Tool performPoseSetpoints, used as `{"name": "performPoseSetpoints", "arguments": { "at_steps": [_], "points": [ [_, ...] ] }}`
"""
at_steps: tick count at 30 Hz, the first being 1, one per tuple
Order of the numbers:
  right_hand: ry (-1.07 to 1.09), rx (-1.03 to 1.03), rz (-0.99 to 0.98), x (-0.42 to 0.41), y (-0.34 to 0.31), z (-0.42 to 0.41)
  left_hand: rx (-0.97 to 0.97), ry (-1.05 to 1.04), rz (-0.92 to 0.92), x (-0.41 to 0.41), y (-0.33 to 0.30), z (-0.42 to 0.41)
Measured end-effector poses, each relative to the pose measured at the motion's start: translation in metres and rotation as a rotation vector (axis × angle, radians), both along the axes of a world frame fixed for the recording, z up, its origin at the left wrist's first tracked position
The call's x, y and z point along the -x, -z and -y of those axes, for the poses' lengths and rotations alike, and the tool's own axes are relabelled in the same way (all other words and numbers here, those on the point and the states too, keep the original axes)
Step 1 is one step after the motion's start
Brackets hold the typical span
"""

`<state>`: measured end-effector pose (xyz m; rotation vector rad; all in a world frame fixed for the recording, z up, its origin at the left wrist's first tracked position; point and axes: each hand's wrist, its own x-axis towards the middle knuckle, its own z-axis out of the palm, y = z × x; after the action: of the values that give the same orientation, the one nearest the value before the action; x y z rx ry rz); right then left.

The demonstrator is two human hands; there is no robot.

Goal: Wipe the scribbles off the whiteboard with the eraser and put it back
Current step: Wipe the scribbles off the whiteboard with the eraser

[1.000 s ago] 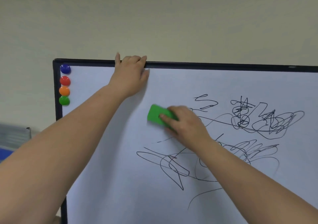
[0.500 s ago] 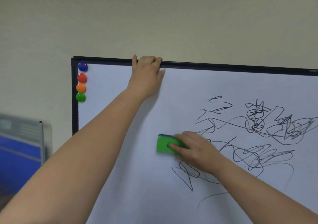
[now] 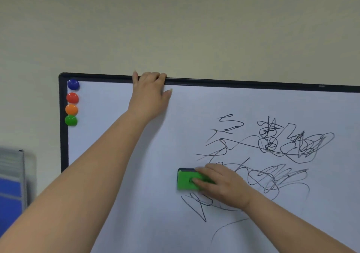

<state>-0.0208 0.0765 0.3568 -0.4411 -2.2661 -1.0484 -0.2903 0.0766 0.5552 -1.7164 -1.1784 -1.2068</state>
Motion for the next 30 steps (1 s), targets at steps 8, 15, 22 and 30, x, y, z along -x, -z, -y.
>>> {"name": "performPoseSetpoints", "arguments": {
  "at_steps": [8, 15, 22, 30],
  "points": [
    [-0.005, -0.123, -0.402, 0.025, -0.051, -0.013, -0.050, -0.022, 0.034, -0.005, 0.004, -0.002],
    [-0.039, -0.084, -0.198, -0.007, 0.004, -0.010, -0.035, -0.026, 0.023, -0.005, 0.003, 0.001],
    [0.148, -0.163, -0.786, -0.040, -0.109, -0.016, -0.049, -0.053, 0.074, -0.013, 0.003, -0.001],
    [0.070, -0.084, -0.225, -0.046, -0.027, -0.008, 0.074, -0.122, 0.029, -0.022, -0.006, 0.008]
  ]
}}
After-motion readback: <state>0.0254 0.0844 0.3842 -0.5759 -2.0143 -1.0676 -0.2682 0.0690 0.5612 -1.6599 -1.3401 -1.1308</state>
